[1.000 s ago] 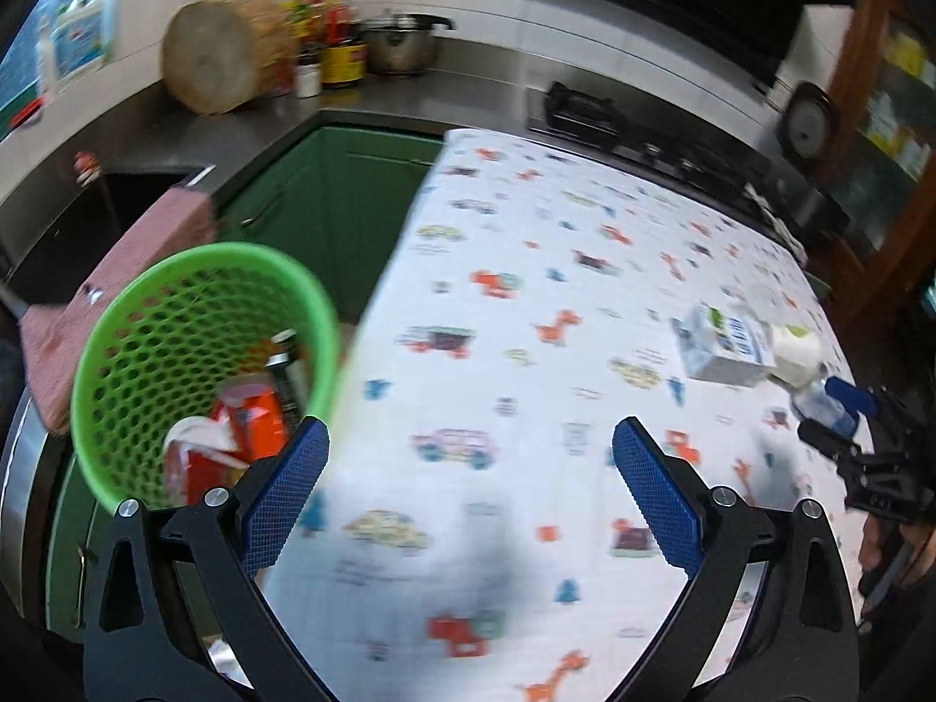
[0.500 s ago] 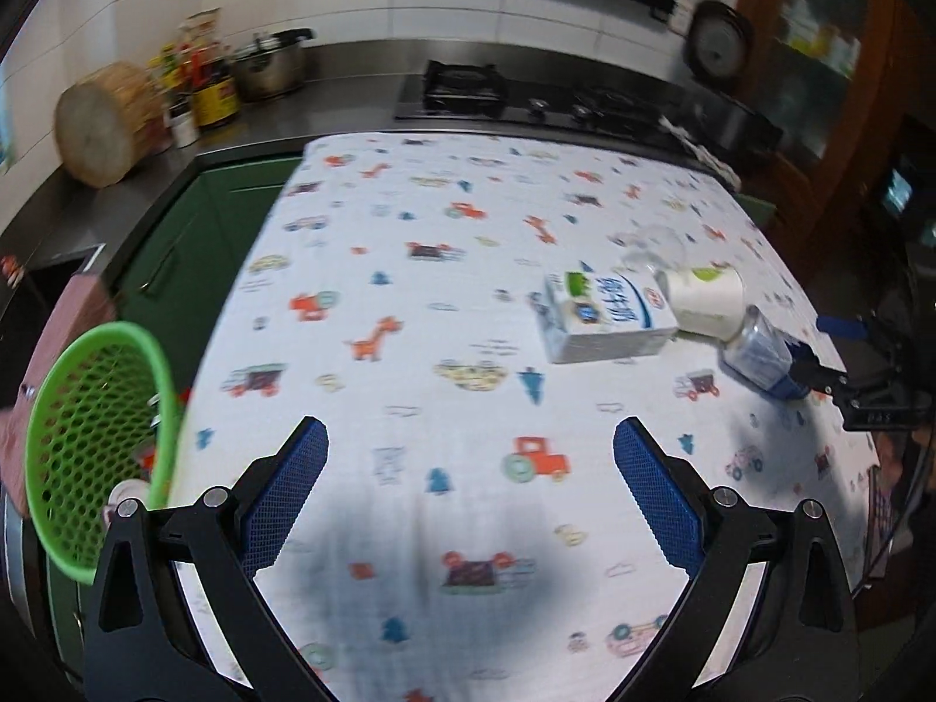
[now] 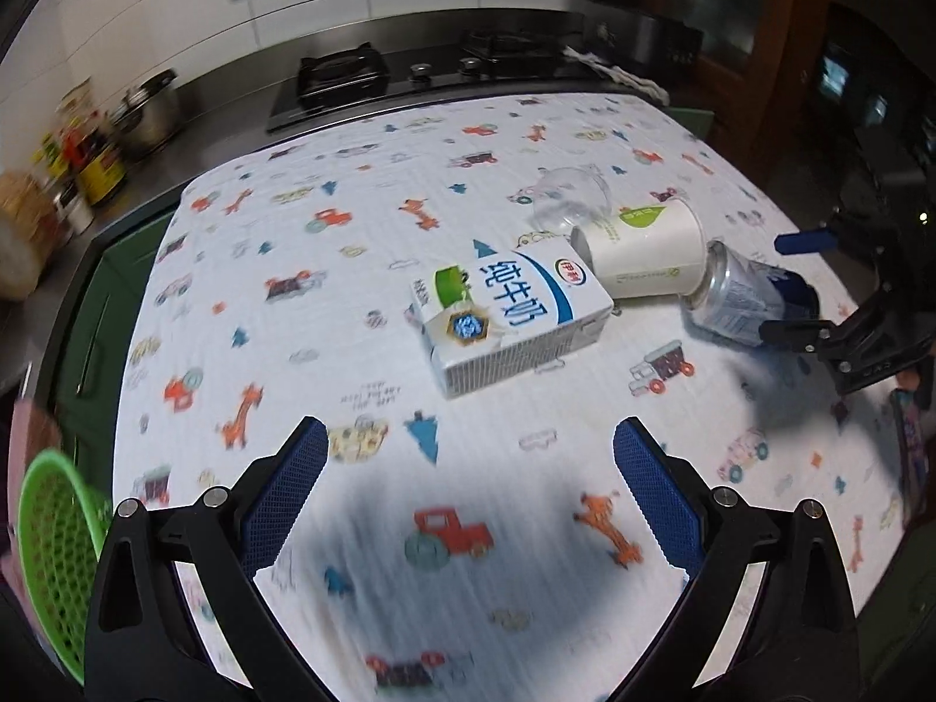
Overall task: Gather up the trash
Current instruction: 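Grasp the crushed blue-and-silver can with the right tool while the left tool grasps the white milk carton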
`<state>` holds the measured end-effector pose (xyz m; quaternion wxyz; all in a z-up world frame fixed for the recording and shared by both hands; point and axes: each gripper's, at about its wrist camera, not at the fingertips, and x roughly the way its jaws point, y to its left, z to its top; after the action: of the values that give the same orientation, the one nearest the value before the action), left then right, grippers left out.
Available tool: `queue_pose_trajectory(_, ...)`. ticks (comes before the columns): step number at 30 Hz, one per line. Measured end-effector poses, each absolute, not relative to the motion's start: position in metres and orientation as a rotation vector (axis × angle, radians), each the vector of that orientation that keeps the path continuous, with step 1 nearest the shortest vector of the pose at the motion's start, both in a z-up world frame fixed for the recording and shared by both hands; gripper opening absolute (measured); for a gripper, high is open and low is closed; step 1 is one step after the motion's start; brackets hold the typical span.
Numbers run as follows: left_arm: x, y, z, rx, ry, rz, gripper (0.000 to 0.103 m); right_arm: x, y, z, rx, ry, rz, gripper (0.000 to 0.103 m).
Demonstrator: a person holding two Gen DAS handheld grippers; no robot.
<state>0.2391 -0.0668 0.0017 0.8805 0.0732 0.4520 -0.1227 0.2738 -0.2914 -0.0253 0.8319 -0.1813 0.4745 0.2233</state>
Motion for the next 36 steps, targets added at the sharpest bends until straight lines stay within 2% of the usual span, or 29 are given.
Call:
queue_pose_trajectory(18, 0.315, -0.106, -0.033, 0.38, 0.945, -0.503, 0.097, 0.292, -0.295, -0.048, -0.429, 1.095, 0.589, 0.09)
queue_pose_trajectory(36, 0.338, -0.116, -0.041, 0.419, 0.961, -0.646, 0.098, 0.309, -0.29, -0.063, -0.412, 1.155, 0.666, 0.09)
